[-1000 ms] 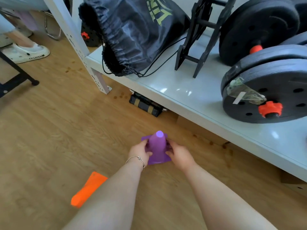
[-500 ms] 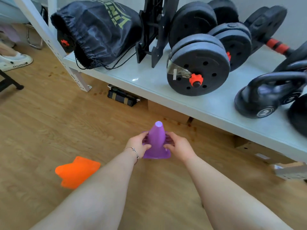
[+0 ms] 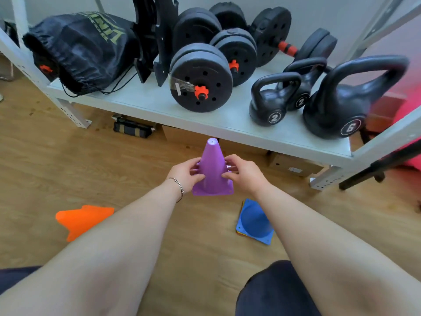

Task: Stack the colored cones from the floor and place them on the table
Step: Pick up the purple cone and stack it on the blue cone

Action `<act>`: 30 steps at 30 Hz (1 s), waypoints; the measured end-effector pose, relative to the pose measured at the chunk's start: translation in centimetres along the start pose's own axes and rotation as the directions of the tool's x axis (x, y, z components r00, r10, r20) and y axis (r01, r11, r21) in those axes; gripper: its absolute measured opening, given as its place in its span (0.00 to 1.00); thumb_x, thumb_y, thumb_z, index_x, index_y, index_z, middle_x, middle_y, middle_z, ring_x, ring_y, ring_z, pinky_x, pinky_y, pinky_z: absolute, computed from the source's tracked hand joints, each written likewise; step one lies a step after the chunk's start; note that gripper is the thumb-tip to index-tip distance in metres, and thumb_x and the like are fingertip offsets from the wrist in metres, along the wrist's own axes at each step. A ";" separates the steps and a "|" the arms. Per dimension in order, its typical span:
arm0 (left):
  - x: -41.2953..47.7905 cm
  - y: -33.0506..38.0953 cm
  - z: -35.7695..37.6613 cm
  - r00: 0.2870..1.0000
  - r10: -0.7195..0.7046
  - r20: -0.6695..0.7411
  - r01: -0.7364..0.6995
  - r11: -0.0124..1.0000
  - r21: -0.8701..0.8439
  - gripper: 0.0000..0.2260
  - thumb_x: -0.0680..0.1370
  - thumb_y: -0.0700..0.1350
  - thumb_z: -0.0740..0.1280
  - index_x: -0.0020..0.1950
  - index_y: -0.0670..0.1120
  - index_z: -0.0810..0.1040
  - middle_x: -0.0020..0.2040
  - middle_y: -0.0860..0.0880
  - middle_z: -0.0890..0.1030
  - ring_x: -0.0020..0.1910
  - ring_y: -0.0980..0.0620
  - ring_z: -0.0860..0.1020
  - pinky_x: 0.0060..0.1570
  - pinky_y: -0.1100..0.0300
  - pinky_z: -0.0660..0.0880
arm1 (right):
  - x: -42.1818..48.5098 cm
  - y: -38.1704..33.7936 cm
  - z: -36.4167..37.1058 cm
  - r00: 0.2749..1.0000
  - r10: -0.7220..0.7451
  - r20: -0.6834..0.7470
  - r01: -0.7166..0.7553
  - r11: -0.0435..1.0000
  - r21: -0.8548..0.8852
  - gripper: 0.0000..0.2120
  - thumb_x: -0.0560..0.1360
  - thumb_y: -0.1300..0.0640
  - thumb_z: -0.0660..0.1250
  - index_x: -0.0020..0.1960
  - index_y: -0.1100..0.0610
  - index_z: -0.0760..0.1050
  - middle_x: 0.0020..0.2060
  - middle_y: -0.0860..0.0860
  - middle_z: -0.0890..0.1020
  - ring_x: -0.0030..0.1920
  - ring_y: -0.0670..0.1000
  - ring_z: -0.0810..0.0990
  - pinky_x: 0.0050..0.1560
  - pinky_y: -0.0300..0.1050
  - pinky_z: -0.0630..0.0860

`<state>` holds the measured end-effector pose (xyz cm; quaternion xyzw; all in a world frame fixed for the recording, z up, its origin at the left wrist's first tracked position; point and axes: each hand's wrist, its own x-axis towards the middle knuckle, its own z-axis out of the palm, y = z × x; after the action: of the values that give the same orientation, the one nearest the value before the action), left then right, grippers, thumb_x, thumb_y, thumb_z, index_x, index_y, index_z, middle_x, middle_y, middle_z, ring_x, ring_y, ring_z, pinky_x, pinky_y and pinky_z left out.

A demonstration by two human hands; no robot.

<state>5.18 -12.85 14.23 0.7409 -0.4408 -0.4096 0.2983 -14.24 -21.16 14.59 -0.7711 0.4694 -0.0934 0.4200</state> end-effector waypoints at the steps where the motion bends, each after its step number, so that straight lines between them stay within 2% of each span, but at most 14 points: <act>1: -0.2 0.8 0.7 1.000 0.008 0.016 -0.008 1.000 0.000 0.24 0.73 0.39 0.71 0.67 0.53 0.74 0.57 0.53 0.81 0.55 0.56 0.79 0.61 0.60 0.73 | -0.9 0.3 -0.9 1.000 0.013 -0.017 -0.013 1.000 0.007 0.20 0.74 0.56 0.72 0.64 0.52 0.73 0.60 0.49 0.82 0.60 0.50 0.80 0.62 0.49 0.76; 5: -0.7 3.9 3.7 0.995 0.058 0.086 -0.059 0.998 0.015 0.24 0.72 0.38 0.71 0.67 0.53 0.75 0.56 0.53 0.80 0.56 0.55 0.80 0.61 0.60 0.73 | -4.2 2.2 -4.1 0.995 0.058 -0.080 -0.059 0.998 -0.021 0.20 0.73 0.55 0.73 0.63 0.52 0.74 0.59 0.49 0.82 0.58 0.49 0.81 0.58 0.43 0.75; 10: -1.7 6.8 7.5 0.977 0.100 0.186 -0.111 0.993 0.047 0.24 0.73 0.37 0.71 0.67 0.53 0.75 0.55 0.53 0.80 0.54 0.56 0.79 0.55 0.64 0.72 | -8.3 4.9 -6.6 0.981 0.133 -0.142 -0.138 0.990 -0.022 0.19 0.72 0.54 0.75 0.60 0.53 0.75 0.56 0.48 0.83 0.56 0.48 0.82 0.57 0.44 0.76; 14: -2.4 7.8 10.7 0.958 0.118 0.261 -0.142 0.987 0.075 0.24 0.73 0.37 0.70 0.68 0.53 0.74 0.54 0.54 0.79 0.53 0.57 0.78 0.54 0.65 0.71 | -10.8 7.4 -7.6 0.964 0.207 -0.168 -0.210 0.978 0.000 0.20 0.71 0.53 0.75 0.61 0.52 0.75 0.55 0.49 0.83 0.55 0.48 0.82 0.55 0.42 0.77; 17: -2.6 6.8 13.0 0.947 0.107 0.303 -0.128 0.991 0.050 0.25 0.73 0.37 0.70 0.67 0.53 0.74 0.55 0.53 0.80 0.54 0.56 0.79 0.56 0.63 0.73 | -12.2 9.4 -7.3 0.957 0.239 -0.166 -0.239 0.971 0.017 0.22 0.70 0.54 0.76 0.62 0.52 0.75 0.56 0.49 0.83 0.55 0.47 0.82 0.55 0.39 0.75; 20: -2.4 5.1 15.2 0.939 0.099 0.330 -0.124 0.991 0.055 0.25 0.72 0.37 0.71 0.67 0.54 0.75 0.56 0.52 0.81 0.55 0.54 0.80 0.59 0.60 0.75 | -12.9 11.6 -6.2 0.951 0.269 -0.151 -0.269 0.963 0.020 0.23 0.70 0.54 0.76 0.63 0.51 0.75 0.56 0.49 0.83 0.57 0.47 0.81 0.58 0.42 0.77; 24: -1.8 2.5 17.1 0.939 0.070 0.336 -0.104 0.991 0.086 0.25 0.72 0.38 0.70 0.67 0.53 0.74 0.54 0.54 0.80 0.55 0.56 0.79 0.55 0.65 0.72 | -12.3 13.9 -4.2 0.947 0.302 -0.107 -0.302 0.953 0.018 0.22 0.71 0.54 0.75 0.63 0.52 0.74 0.57 0.50 0.83 0.58 0.48 0.81 0.58 0.43 0.77; 27: -1.2 0.6 17.8 0.932 0.050 0.360 -0.103 0.986 0.128 0.25 0.73 0.38 0.70 0.68 0.54 0.74 0.55 0.55 0.80 0.56 0.56 0.79 0.56 0.65 0.72 | -11.8 15.2 -2.6 0.946 0.313 -0.079 -0.315 0.949 -0.014 0.23 0.70 0.53 0.75 0.63 0.52 0.73 0.57 0.51 0.83 0.57 0.50 0.82 0.58 0.47 0.78; 30: -0.7 -0.7 18.3 0.923 0.035 0.383 -0.106 0.980 0.167 0.25 0.73 0.37 0.70 0.67 0.54 0.73 0.55 0.54 0.79 0.56 0.56 0.79 0.58 0.64 0.72 | -11.5 16.3 -1.2 0.945 0.319 -0.071 -0.321 0.947 -0.026 0.23 0.70 0.53 0.76 0.61 0.54 0.73 0.56 0.52 0.83 0.54 0.51 0.82 0.57 0.47 0.78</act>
<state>-10.62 -13.35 5.02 0.6560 -0.5526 -0.4911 0.1522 -31.58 -15.96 6.25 -0.6888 0.6037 -0.0407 0.3994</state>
